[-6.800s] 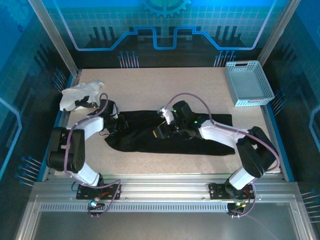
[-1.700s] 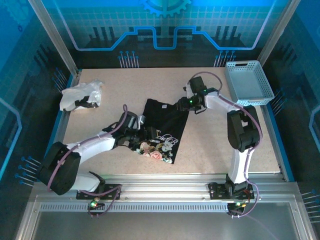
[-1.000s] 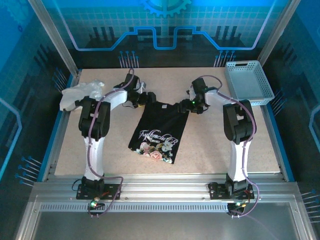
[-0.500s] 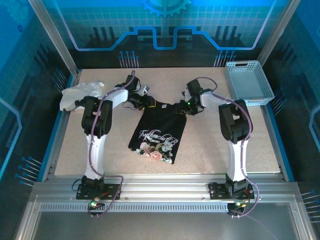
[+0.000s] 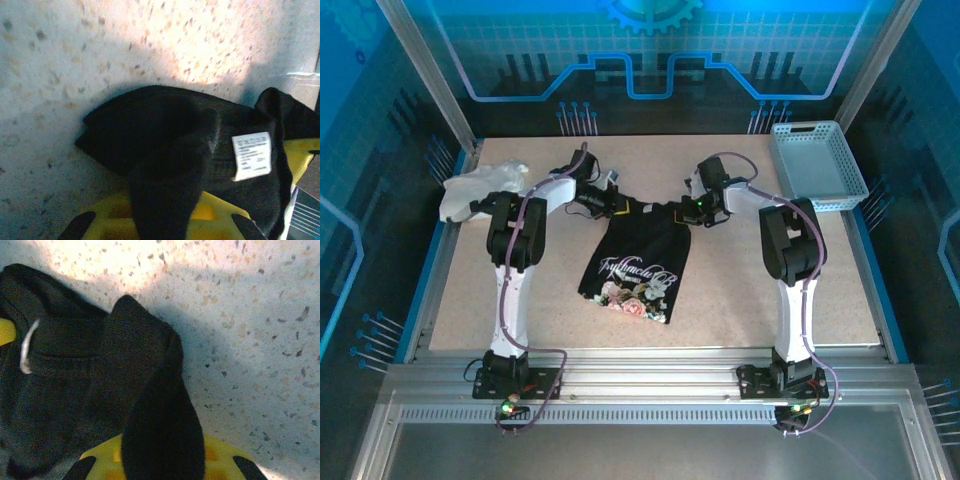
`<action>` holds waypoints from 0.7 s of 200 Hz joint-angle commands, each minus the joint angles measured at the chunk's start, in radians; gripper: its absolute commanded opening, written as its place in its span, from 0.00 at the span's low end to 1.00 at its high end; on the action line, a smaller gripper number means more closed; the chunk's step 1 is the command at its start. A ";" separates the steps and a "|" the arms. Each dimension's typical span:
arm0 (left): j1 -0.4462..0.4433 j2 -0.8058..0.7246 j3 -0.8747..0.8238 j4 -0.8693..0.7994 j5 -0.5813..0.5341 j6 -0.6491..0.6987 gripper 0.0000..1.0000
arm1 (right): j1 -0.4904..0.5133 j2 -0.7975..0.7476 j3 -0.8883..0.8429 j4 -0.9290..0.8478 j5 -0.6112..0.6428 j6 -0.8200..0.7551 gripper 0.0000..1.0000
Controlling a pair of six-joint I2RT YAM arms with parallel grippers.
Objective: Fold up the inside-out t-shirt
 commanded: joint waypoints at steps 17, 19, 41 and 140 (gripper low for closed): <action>0.025 -0.129 0.056 0.169 0.057 -0.133 0.00 | -0.040 -0.076 0.174 0.009 -0.072 -0.037 0.00; 0.026 -0.133 0.062 0.175 0.057 -0.139 0.00 | -0.042 -0.075 0.186 0.005 -0.073 -0.040 0.00; 0.040 -0.160 0.145 0.234 0.039 -0.188 0.00 | -0.066 -0.070 0.343 -0.057 -0.084 -0.061 0.00; 0.035 -0.631 -0.397 0.730 0.032 -0.373 0.00 | -0.051 -0.384 0.190 -0.048 -0.174 -0.184 0.00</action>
